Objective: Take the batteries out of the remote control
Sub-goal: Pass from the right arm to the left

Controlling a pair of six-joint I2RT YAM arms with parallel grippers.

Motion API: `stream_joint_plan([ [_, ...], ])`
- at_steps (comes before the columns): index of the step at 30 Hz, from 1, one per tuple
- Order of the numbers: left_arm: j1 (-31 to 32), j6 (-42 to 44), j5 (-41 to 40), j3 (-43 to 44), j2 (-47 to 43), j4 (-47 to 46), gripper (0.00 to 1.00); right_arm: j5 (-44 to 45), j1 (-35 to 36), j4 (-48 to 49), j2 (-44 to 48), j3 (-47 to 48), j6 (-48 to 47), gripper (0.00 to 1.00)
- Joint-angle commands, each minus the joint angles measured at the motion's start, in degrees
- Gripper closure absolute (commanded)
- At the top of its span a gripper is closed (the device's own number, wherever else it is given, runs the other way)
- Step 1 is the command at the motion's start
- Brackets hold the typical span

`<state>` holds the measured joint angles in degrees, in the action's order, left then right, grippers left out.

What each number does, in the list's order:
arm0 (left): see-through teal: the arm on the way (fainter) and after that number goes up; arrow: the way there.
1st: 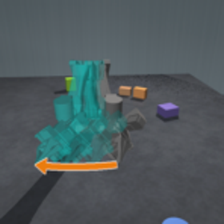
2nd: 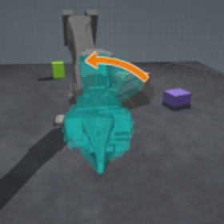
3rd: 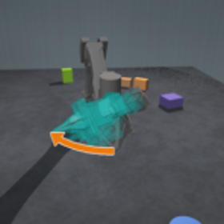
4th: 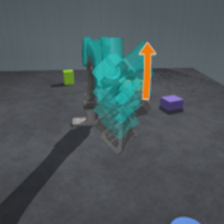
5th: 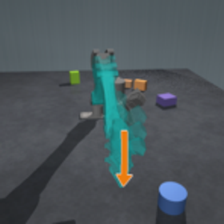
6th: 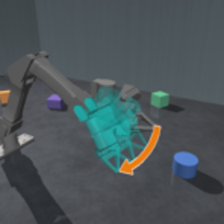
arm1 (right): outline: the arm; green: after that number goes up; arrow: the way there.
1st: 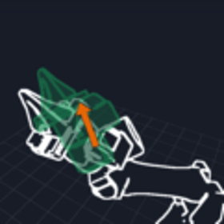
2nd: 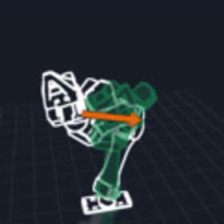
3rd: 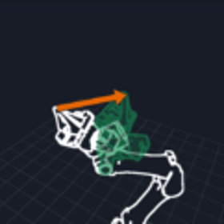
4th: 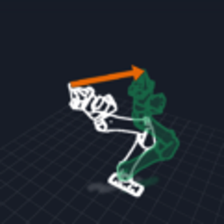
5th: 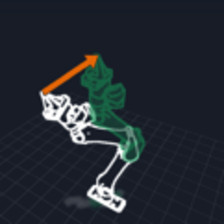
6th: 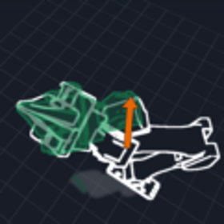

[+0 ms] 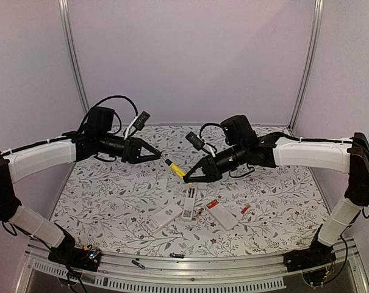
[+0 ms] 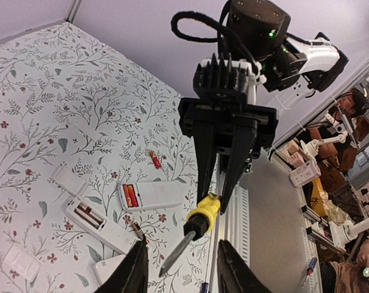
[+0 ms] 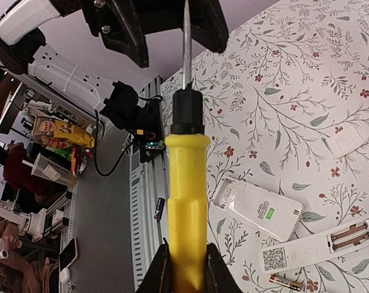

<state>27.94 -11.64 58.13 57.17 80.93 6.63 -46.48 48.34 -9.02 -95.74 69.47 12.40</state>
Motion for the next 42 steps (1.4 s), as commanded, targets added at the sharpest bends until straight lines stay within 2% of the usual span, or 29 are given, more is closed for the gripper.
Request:
stream_joint_plan([
  [1,0.72,-0.32,1.62,0.69,0.94,-1.06,0.65,-0.75,0.27,-0.65,-1.19,1.60,-1.22,1.00],
  [4,0.77,-0.54,2.01,0.67,1.20,-1.26,0.72,-0.65,0.28,-0.70,-1.20,1.63,-1.31,1.00],
  [18,0.87,-2.20,4.20,0.32,1.93,-3.16,0.92,-0.16,0.36,-1.00,-1.64,1.50,-1.61,1.00],
  [22,0.95,-3.07,5.06,0.02,1.89,-4.24,1.00,2.51,0.36,0.18,-1.27,0.63,-1.56,0.91],
  [25,0.91,-4.61,5.54,-0.66,1.09,-5.65,1.00,5.06,0.27,2.70,0.14,-0.39,-1.27,0.76],
  [28,0.90,-6.19,2.87,-1.87,-0.74,-9.15,1.00,7.30,-0.37,5.09,1.39,-1.03,-1.09,0.49],
  [30,0.96,-9.64,-0.30,-3.89,-2.48,-12.94,1.00,7.02,-1.67,10.23,2.83,-2.73,0.00,0.29],
  [32,1.00,-13.86,-4.90,-6.20,-4.69,-16.77,1.00,6.25,-3.41,15.87,4.33,-5.52,2.85,0.18],
  [35,1.30,-19.99,-14.43,-10.77,-10.25,-23.57,1.00,6.72,-5.54,25.02,6.95,-9.47,6.68,0.09],
  [37,1.50,-27.48,-20.79,-15.03,-13.69,-30.45,1.00,8.80,-6.02,29.94,8.44,-11.91,9.00,0.05],
  [40,2.41,-34.97,-26.81,-20.75,-16.60,-41.09,1.00,10.52,-6.33,36.56,9.95,-14.12,11.68,0.03],
  [42,4.15,-36.55,-30.69,-22.75,-17.59,-44.24,1.00,10.80,-6.33,39.80,10.34,-14.89,13.62,0.02],
])
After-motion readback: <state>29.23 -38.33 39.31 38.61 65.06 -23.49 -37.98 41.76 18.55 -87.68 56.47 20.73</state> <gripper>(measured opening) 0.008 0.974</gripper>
